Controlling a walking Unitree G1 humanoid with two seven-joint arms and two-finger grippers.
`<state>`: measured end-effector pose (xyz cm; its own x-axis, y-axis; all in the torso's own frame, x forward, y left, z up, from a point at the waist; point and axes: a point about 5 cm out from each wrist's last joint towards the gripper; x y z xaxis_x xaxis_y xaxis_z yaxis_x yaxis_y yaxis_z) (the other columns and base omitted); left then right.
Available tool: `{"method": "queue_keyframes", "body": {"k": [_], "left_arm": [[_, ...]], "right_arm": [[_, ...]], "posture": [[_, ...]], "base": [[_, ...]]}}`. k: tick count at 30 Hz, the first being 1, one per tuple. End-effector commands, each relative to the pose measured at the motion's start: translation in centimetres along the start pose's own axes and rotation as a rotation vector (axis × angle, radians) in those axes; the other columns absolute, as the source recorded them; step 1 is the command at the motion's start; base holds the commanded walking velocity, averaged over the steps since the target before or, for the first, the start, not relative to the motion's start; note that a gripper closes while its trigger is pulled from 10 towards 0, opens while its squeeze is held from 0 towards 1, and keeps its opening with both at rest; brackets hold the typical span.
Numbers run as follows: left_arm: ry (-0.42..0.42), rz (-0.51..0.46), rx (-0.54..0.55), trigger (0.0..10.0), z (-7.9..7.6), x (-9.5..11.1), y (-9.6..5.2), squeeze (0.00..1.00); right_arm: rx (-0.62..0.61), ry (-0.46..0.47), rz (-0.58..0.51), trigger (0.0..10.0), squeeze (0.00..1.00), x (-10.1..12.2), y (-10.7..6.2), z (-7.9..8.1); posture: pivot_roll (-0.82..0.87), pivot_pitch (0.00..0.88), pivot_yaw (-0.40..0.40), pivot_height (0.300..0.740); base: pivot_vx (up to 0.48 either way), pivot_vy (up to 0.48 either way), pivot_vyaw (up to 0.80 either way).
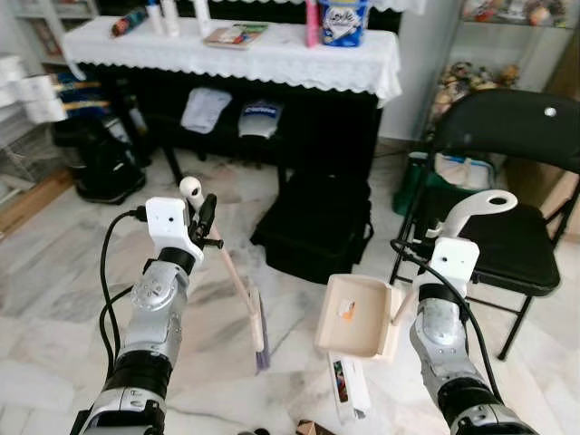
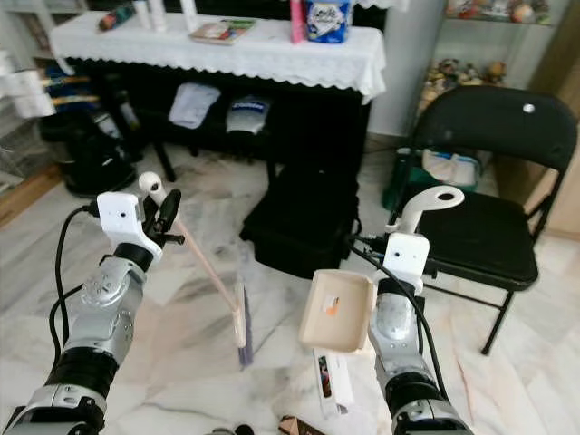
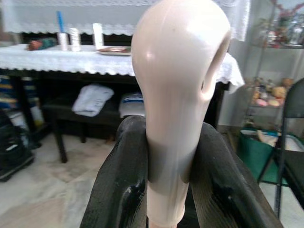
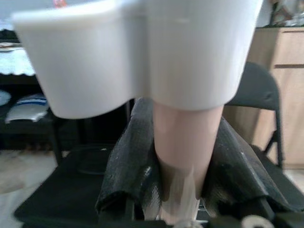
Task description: Sweep floor
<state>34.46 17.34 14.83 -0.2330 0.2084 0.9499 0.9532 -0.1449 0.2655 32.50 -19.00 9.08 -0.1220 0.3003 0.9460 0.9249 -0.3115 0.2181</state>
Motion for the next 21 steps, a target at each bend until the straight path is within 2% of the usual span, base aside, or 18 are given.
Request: {"method": "queue_keyframes", "body": {"k": [1,17,21], "left_arm": [[0.020,-0.059,-0.006,10.0,0.11,1.13,0.17,0.00],[0.039,-0.050,-0.007,10.0,0.09,1.33,0.52,0.00],[0.041,-0.050,-0.006,10.0,0.20,1.45,0.52,0.00]], "right_arm": [[-0.004,0.028,-0.060,10.0,0.00,1.37,0.58,0.23],[-0.007,0.031,-0.048,10.0,0.00,1.13,0.46,-0.07],[-0.005,0.034,-0.040,10.0,0.00,1.06,0.35,0.06]], "posture": [[0.03,0.000,0.081,0.740],[0.04,0.005,0.090,0.740],[0.05,0.021,0.090,0.740]], "base": [[0.000,0.000,0.80],[0.000,0.000,0.55],[0.000,0.000,0.00]]}}
Point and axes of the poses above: a point about 5 cm out from each wrist's last joint towards the gripper, its own y axis pointing out of the wrist towards the gripper, its own x axis along the axis of the wrist's last joint, z = x × y, and after that the axes turned 9 degrees about -y, right-handed
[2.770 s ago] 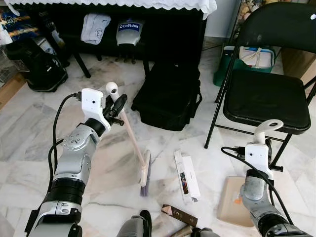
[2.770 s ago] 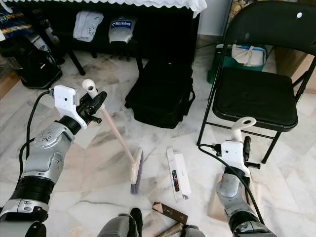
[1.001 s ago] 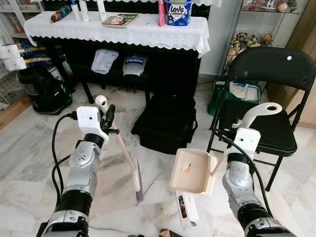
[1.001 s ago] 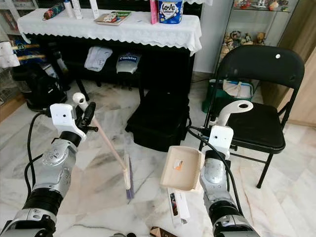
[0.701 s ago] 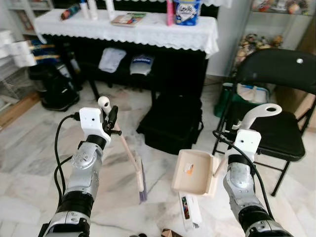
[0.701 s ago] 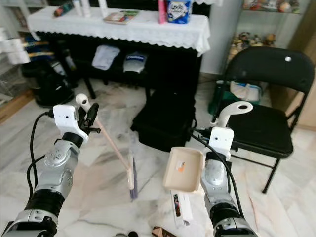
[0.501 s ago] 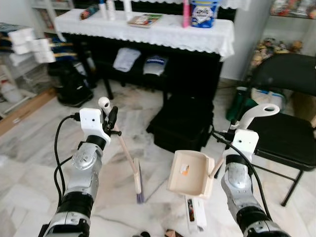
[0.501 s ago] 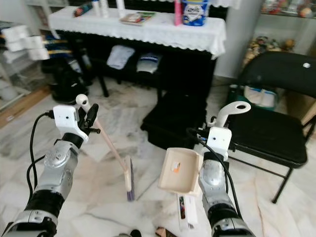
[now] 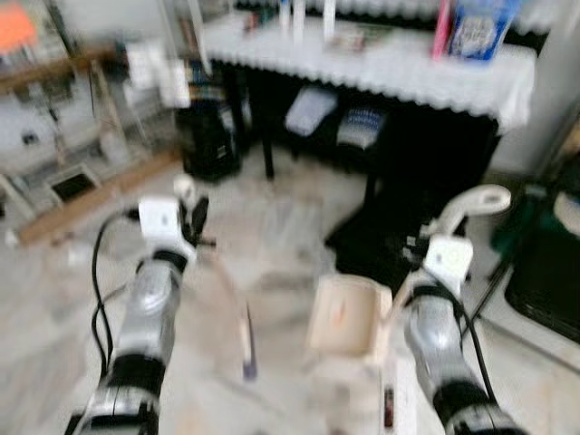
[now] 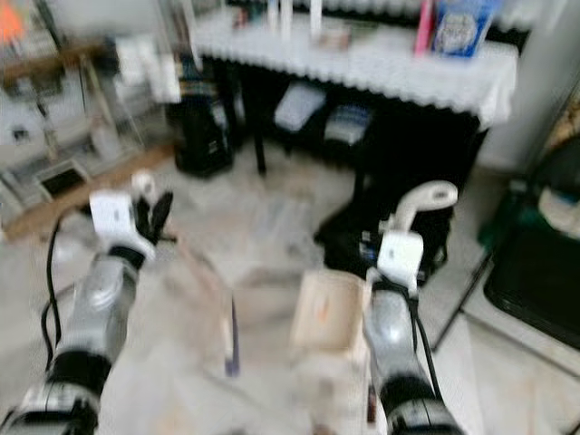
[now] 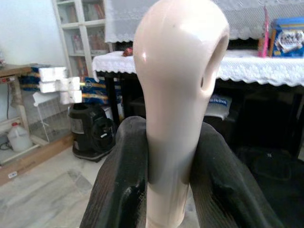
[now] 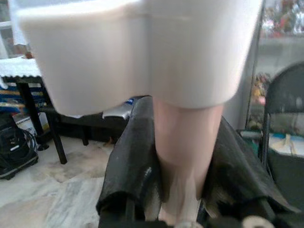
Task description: Sweep floor
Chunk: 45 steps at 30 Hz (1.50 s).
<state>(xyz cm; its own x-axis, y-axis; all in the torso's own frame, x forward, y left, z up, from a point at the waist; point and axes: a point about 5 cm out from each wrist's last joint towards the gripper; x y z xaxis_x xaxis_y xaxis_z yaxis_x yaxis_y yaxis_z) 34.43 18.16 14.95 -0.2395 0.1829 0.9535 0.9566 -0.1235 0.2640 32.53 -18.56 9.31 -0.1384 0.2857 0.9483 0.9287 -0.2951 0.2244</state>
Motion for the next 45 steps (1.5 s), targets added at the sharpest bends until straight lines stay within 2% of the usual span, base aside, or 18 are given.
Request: {"method": "queue_keyframes", "body": {"k": [1,8,15,21,28,45], "left_arm": [[0.015,-0.049,-0.026,10.0,-0.52,1.20,0.64,0.00],[0.027,-0.040,-0.022,10.0,-0.06,1.28,0.56,0.00],[0.021,-0.026,-0.021,10.0,-0.02,1.15,0.54,0.00],[0.039,-0.013,-0.039,10.0,-0.28,0.98,0.56,0.00],[0.013,0.003,-0.046,10.0,-0.03,0.92,0.54,0.00],[0.013,0.009,-0.067,10.0,-0.21,0.93,0.51,0.00]], "right_arm": [[-0.019,0.015,-0.030,10.0,0.00,0.71,0.42,-0.26],[-0.012,0.017,-0.029,10.0,0.00,0.78,0.44,-0.04],[-0.013,0.019,-0.025,10.0,0.00,0.73,0.41,-0.10],[-0.020,0.034,-0.020,10.0,0.00,0.70,0.43,-0.24],[-0.028,0.043,-0.012,10.0,0.00,0.70,0.50,-0.28],[-0.066,0.091,0.016,10.0,0.00,0.64,0.72,-0.63]], "posture": [[0.05,0.023,0.091,0.740],[0.05,0.029,0.092,0.740],[0.06,0.041,0.094,0.740],[0.06,0.045,0.093,0.740],[0.06,0.046,0.092,0.740],[0.06,0.050,0.095,0.740]], "base": [[0.000,0.000,0.00],[0.000,0.000,0.00],[0.000,0.155,0.68],[0.000,0.090,0.00],[0.000,0.000,0.00],[0.000,0.309,0.00]]}}
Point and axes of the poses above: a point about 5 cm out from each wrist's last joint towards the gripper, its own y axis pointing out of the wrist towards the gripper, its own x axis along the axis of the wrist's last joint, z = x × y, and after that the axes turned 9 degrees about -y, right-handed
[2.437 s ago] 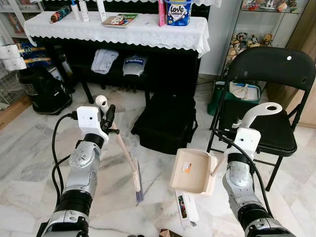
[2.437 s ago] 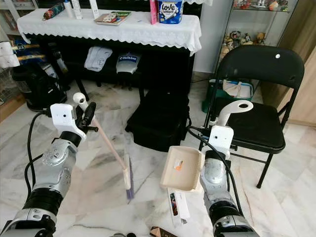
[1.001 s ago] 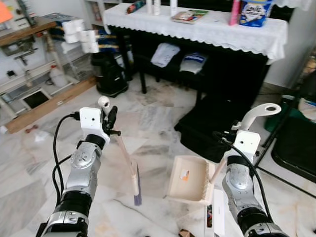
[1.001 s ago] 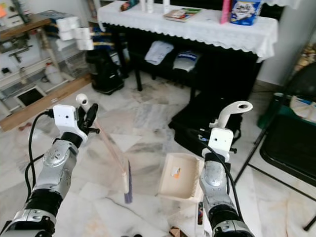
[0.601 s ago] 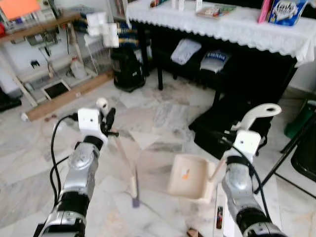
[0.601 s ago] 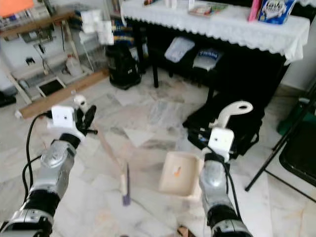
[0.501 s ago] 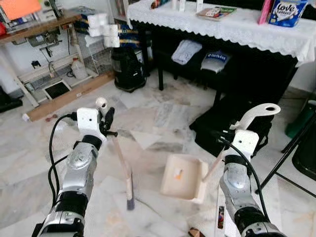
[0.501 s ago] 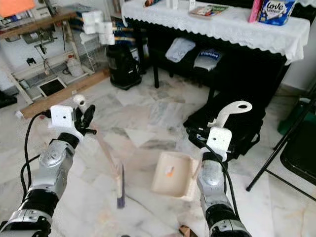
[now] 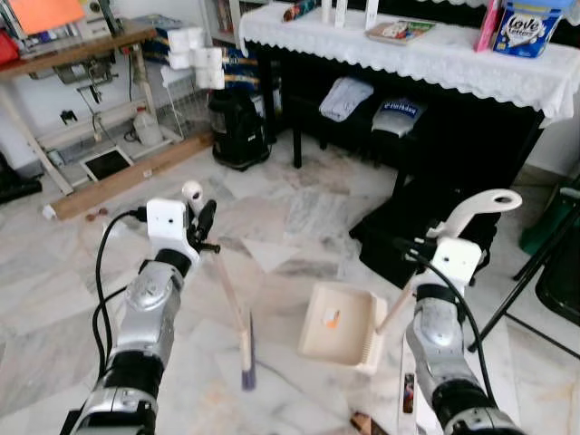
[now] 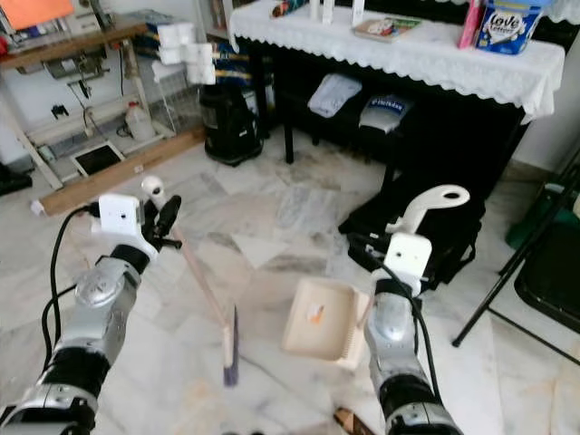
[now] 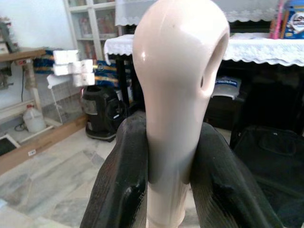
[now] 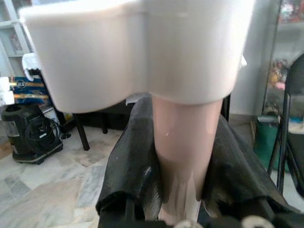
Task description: Sweep floor
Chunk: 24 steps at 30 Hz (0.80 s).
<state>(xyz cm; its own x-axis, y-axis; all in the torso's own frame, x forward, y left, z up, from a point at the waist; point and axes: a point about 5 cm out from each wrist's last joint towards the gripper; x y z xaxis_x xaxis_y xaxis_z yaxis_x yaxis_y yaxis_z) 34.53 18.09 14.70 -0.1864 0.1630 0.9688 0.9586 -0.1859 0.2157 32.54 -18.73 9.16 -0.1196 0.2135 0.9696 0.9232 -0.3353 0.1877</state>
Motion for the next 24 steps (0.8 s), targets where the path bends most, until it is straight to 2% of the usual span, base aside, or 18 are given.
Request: {"method": "queue_keyframes", "body": {"k": [1,6,10,24], "left_arm": [[0.003,-0.049,-0.014,10.0,-0.16,1.25,0.41,0.00],[0.005,-0.049,-0.017,10.0,-0.17,1.28,0.43,0.00],[0.021,-0.044,-0.013,10.0,-0.07,1.27,0.44,0.00],[0.012,-0.038,-0.018,10.0,-0.04,1.24,0.45,0.00]], "right_arm": [[-0.035,0.029,-0.022,10.0,0.00,0.84,0.70,-0.47],[-0.035,0.037,-0.015,10.0,0.00,0.75,0.73,-0.50],[-0.029,0.038,-0.010,10.0,0.00,0.70,0.69,-0.36],[-0.030,0.039,-0.025,10.0,0.00,0.89,0.66,-0.33]], "posture": [[0.06,0.050,0.095,0.740],[0.06,0.050,0.096,0.740],[0.06,0.048,0.097,0.740],[0.06,0.041,0.103,0.740]], "base": [[0.000,0.307,0.00],[0.000,0.293,-0.74],[0.000,0.000,-0.71],[0.000,0.000,0.00]]}}
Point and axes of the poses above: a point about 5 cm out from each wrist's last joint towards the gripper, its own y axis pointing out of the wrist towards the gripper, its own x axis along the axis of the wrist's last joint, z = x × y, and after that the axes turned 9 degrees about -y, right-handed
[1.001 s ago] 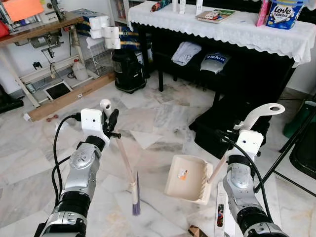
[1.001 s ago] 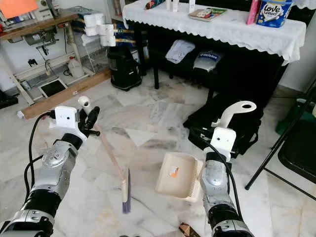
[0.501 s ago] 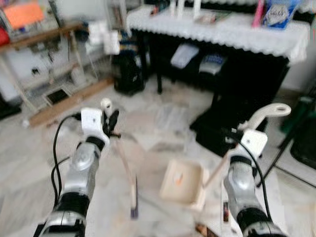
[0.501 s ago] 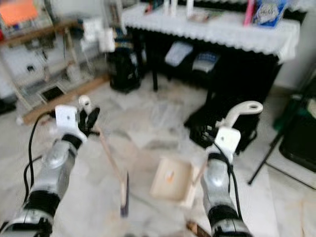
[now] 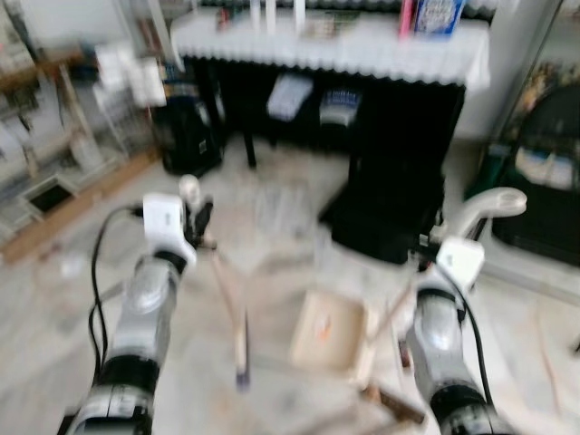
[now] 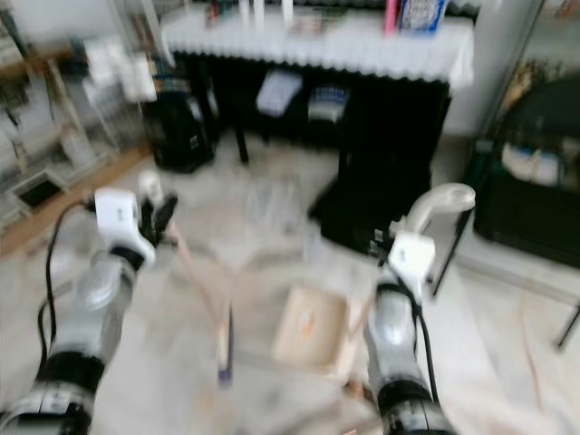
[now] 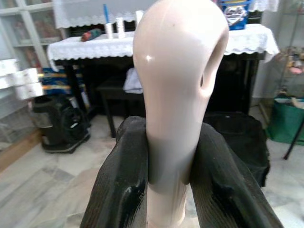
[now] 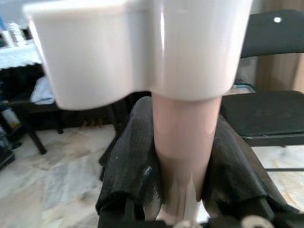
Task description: Sweep floor
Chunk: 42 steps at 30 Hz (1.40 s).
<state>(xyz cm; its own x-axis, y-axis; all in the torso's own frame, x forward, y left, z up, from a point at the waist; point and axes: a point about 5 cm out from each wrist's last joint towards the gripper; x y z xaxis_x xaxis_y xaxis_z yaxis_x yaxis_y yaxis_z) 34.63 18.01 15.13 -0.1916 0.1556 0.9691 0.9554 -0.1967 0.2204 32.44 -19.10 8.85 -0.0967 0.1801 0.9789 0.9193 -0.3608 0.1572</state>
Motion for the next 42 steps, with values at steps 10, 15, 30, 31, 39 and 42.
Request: {"method": "queue_keyframes", "body": {"k": [10,15,30,31,39,42], "left_arm": [[-0.002,-0.029,-0.021,10.0,-0.2,0.7,0.3,0.00],[-0.001,-0.027,-0.023,10.0,-0.3,0.6,0.3,0.00],[-0.015,-0.023,-0.005,10.0,0.0,0.4,0.0,0.00],[0.002,-0.015,0.000,10.0,0.2,0.4,0.0,0.00],[0.024,-0.004,0.011,10.0,0.4,0.2,-0.1,0.00],[0.021,-0.006,0.012,10.0,0.4,0.3,-0.1,0.00]], "right_arm": [[-0.018,0.018,-0.054,10.0,0.00,1.3,0.7,-0.2],[-0.032,0.006,-0.052,10.0,0.00,1.2,0.9,-0.9],[-0.033,-0.018,-0.056,10.0,0.00,1.0,0.8,-1.4],[-0.030,-0.014,-0.057,10.0,0.00,1.1,0.8,-1.3],[-0.028,0.002,-0.050,10.0,0.00,1.1,0.9,-1.2],[-0.026,-0.002,-0.048,10.0,0.00,1.1,0.9,-1.3]], "posture": [[0.06,0.036,0.104,0.740],[0.05,0.036,0.103,0.740],[0.05,0.051,0.097,0.740],[0.05,0.051,0.097,0.740],[0.05,0.054,0.096,0.740],[0.05,0.055,0.094,0.740]], "base": [[0.000,0.000,0.00],[0.000,0.000,-0.14],[0.000,0.000,-0.25],[0.000,0.000,0.00],[0.000,-0.343,-0.11],[0.000,-0.480,-0.80]]}}
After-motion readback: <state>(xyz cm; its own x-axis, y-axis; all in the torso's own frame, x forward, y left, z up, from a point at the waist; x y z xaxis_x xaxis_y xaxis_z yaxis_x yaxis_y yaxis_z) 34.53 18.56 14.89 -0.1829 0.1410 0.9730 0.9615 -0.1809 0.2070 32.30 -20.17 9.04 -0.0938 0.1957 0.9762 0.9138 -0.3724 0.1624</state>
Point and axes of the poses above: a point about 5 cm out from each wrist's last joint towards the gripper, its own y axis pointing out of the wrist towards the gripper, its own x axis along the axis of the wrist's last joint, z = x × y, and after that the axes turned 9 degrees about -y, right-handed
